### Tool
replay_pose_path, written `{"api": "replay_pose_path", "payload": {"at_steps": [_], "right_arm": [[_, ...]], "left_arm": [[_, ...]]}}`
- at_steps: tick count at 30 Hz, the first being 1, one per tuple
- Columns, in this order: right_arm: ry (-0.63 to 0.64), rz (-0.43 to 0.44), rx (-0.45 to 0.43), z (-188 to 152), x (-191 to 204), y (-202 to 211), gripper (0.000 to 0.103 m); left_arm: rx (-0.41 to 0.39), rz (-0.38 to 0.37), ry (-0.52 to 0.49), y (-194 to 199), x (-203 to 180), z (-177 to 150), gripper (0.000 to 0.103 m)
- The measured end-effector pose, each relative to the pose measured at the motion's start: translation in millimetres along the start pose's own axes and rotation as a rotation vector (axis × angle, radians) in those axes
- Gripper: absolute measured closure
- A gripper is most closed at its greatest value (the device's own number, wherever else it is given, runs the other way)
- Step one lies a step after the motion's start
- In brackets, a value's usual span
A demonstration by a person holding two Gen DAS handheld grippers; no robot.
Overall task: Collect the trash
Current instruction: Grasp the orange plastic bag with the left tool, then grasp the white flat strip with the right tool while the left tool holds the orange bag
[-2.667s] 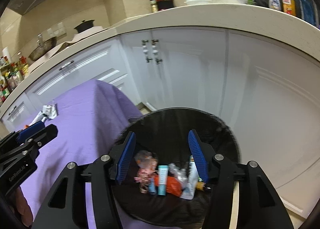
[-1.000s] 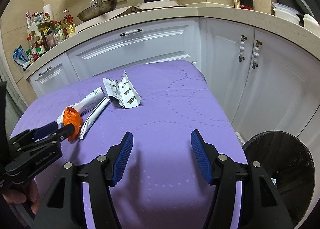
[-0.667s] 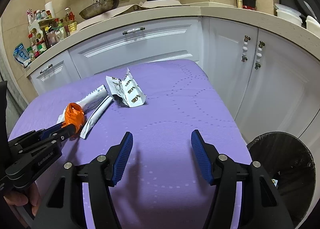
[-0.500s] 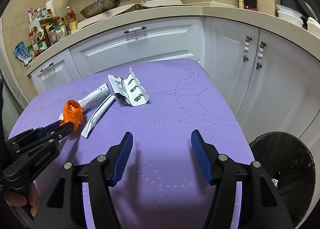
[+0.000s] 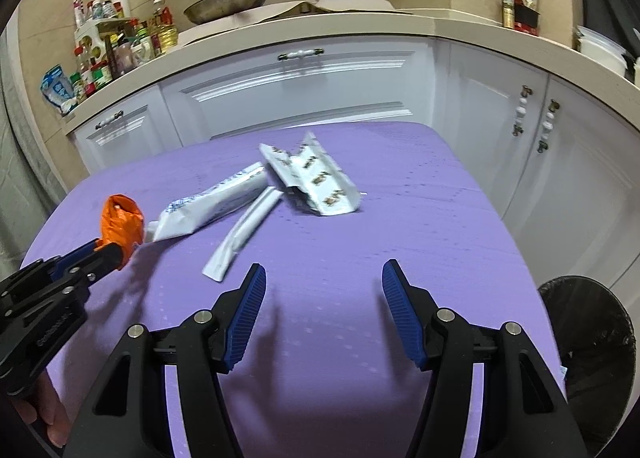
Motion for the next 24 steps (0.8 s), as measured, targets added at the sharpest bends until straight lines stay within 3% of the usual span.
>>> {"api": "replay_pose_path", "payload": {"at_steps": [18, 24], "right_arm": [[0.045, -0.015, 0.111, 5, 62, -56, 0.047], [0.065, -0.044, 0.141, 5, 63, -64, 0.064]], "left_arm": [[0.034, 0.103, 0.119, 11, 101, -36, 0.08], [0.036, 0.088, 0.125, 10, 107, -40, 0.08]]}}
Point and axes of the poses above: each gripper's, at about its wrist camera, not at the fingertips, and y roughly against the way its jaws point, x to its left, z to its top, the point moved 1 cm from there along -y, roughly the way its jaws point, and after that the axes turned 11 degrees about -y, right-handed, at the moved point
